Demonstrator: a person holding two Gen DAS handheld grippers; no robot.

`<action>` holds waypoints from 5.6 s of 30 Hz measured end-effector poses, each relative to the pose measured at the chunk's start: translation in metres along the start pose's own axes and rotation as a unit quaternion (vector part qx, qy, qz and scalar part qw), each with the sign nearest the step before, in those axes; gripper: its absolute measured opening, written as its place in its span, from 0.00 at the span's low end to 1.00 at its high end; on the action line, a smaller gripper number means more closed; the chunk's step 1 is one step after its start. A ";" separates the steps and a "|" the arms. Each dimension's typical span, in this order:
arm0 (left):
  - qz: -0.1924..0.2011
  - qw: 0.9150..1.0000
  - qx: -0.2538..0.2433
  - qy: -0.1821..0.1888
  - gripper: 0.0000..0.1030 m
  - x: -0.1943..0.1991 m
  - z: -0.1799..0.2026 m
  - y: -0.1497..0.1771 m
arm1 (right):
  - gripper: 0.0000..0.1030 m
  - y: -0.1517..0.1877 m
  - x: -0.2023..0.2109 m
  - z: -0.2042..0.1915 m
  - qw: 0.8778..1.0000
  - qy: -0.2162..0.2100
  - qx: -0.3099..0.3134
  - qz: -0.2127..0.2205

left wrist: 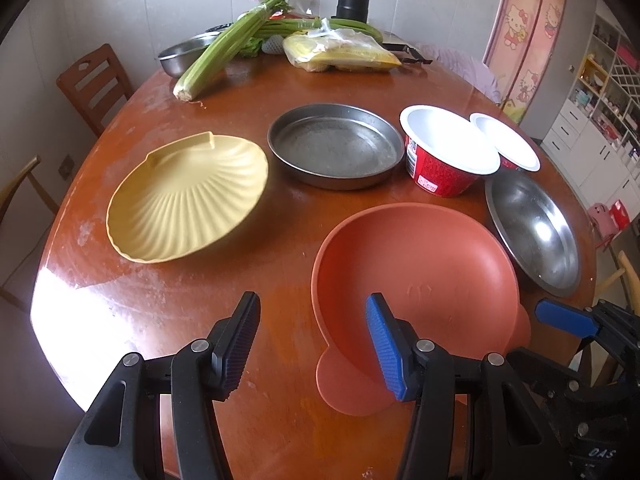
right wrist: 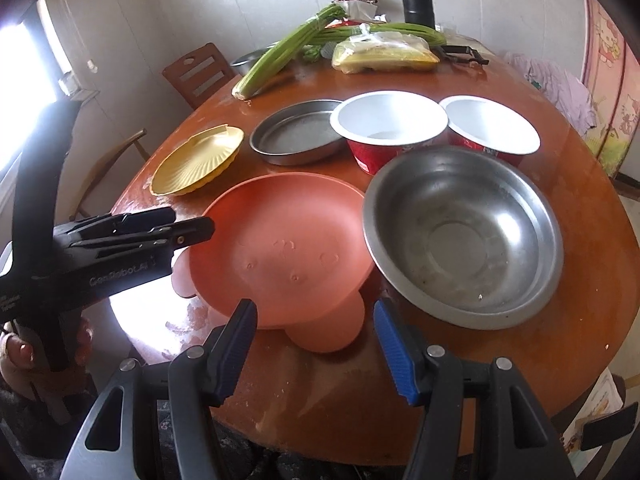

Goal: Organize plates and bowls
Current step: 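Grasp the orange pig-shaped plate rim with the left tool and lift, then carry the orange plate over the yellow plate and lower it on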

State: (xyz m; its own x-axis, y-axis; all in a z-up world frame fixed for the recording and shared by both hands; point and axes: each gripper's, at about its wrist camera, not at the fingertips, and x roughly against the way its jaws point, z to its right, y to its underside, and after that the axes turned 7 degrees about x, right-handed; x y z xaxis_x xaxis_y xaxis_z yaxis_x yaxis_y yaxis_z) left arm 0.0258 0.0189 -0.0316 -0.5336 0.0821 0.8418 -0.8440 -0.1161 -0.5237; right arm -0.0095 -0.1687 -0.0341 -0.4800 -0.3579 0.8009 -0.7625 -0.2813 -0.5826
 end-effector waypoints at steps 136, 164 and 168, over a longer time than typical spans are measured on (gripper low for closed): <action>-0.002 0.989 0.121 -0.084 0.46 -0.058 -0.171 -0.085 | 0.57 -0.156 -0.143 -0.144 0.988 -0.023 0.149 -0.046; 0.016 0.985 0.125 -0.114 0.46 -0.035 -0.159 -0.103 | 0.57 -0.156 -0.107 -0.068 0.998 -0.027 0.054 -0.007; 0.025 0.985 0.136 -0.104 0.46 -0.028 -0.161 -0.102 | 0.57 -0.158 -0.114 -0.063 0.998 -0.017 0.061 -0.011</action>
State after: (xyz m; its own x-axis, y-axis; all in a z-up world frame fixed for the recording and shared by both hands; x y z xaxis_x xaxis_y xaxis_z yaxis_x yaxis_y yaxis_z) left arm 0.1180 0.1876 -0.0230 -0.5272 -0.1323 0.8393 -0.7558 -0.3783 -0.5344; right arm 0.1382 -0.0271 -0.0250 -0.4477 -0.3791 0.8098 -0.7134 -0.3946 -0.5791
